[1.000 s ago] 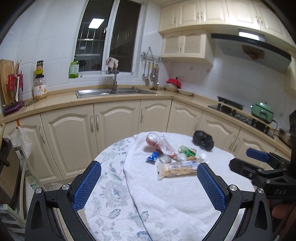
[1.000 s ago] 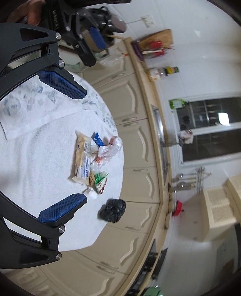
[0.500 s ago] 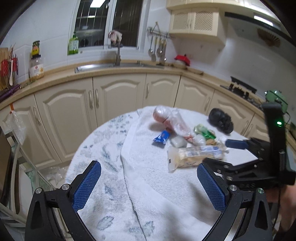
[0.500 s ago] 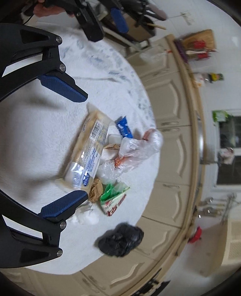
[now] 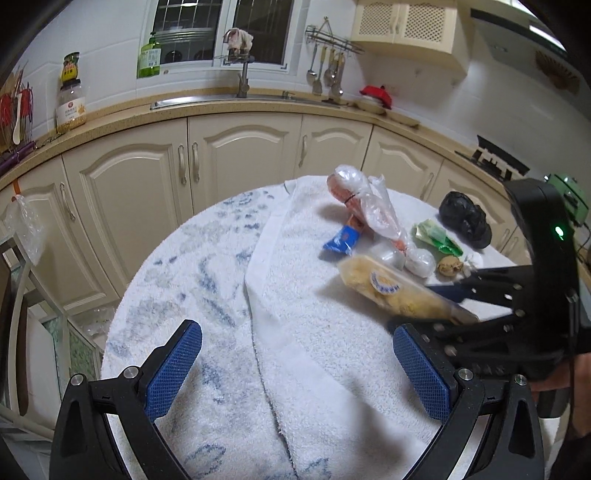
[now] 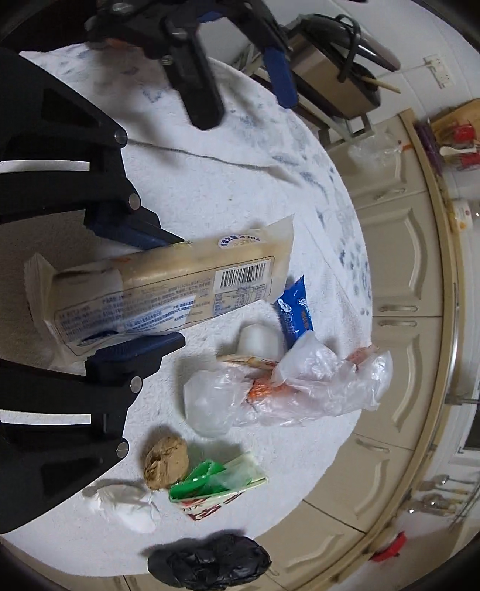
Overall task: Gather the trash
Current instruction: 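Grasp the bread package with the right tool and lift it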
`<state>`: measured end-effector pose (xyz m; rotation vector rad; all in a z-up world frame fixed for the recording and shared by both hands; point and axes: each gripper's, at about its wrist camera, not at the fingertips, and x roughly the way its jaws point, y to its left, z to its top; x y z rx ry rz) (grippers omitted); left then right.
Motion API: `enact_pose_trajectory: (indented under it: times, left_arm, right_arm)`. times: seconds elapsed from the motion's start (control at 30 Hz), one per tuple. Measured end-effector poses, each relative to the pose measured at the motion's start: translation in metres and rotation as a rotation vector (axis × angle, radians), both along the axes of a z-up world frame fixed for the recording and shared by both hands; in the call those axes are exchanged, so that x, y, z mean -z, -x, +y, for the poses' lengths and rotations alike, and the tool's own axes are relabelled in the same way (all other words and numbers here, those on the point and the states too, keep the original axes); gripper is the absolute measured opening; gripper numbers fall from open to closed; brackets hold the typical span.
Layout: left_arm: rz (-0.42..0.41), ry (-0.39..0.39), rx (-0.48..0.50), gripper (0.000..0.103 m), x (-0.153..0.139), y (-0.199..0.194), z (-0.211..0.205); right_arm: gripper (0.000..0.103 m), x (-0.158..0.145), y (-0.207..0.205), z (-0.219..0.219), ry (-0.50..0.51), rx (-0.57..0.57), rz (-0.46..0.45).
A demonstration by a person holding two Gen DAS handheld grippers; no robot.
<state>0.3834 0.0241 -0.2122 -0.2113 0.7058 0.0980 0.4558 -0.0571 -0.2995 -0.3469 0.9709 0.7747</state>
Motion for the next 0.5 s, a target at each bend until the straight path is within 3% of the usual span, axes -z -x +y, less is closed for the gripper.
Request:
enact_pose_trajectory:
  times: [0.1, 0.2, 0.5]
  left_arm:
    - [-0.006, -0.003, 0.004, 0.102, 0.001, 0.002, 0.001]
    - [-0.009, -0.007, 0.007, 0.102, 0.003, 0.004, 0.002]
    - [-0.048, -0.029, 0.062, 0.102, 0.001, 0.019, -0.034]
  right_arm:
    - [0.049, 0.001, -0.004, 0.006, -0.042, 0.027, -0.002]
    - [0.038, -0.001, 0.004, 0.007, -0.026, 0.075, -0.026]
    - [0.036, -0.013, 0.051, -0.065, -0.157, 0.305, -0.011]
